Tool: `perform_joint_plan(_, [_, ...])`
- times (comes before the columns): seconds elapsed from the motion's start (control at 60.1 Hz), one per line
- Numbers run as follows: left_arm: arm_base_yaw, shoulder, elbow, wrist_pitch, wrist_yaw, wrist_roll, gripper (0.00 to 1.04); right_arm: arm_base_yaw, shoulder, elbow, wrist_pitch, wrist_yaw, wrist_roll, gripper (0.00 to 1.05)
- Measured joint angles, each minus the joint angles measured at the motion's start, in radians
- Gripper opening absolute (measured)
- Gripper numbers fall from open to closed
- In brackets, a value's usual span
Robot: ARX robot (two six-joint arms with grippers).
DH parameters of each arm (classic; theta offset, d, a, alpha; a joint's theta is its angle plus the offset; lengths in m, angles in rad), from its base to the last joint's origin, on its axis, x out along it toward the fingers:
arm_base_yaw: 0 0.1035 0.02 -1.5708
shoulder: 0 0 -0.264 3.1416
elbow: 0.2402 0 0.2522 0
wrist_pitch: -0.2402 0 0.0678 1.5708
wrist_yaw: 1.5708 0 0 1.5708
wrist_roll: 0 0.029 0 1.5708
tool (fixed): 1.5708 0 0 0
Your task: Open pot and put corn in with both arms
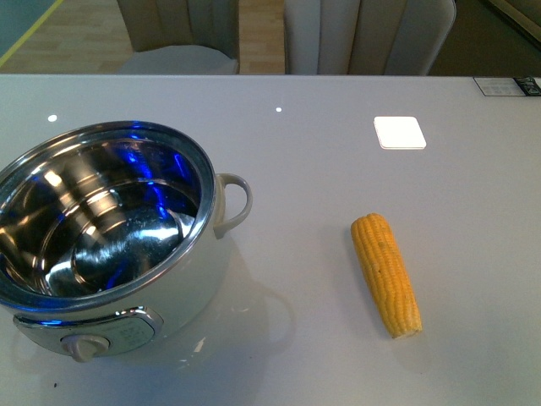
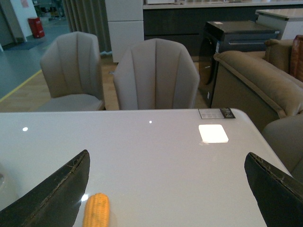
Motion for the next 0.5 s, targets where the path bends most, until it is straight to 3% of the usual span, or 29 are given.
perform_joint_plan(0.05, [0.007, -0.190, -0.062, -0.095, 0.027, -0.039, 0.98, 0.000, 0.000, 0.000, 0.000, 0.000, 0.000, 0.96])
perform_joint_plan(0.133, [0.010, -0.332, -0.085, -0.126, 0.042, -0.060, 0.98, 0.000, 0.000, 0.000, 0.000, 0.000, 0.000, 0.96])
perform_joint_plan(0.2, [0.020, -0.359, -0.144, 0.080, 0.335, -0.013, 0.81, 0.000, 0.000, 0.000, 0.000, 0.002, 0.000, 0.96])
perform_joint_plan(0.233, [-0.014, -0.403, -0.196, 0.087, 0.405, 0.003, 0.73, 0.000, 0.000, 0.000, 0.000, 0.001, 0.000, 0.96])
perform_joint_plan(0.5, [-0.192, -0.731, -0.374, -0.057, 0.263, 0.024, 0.26, 0.000, 0.000, 0.000, 0.000, -0.002, 0.000, 0.96])
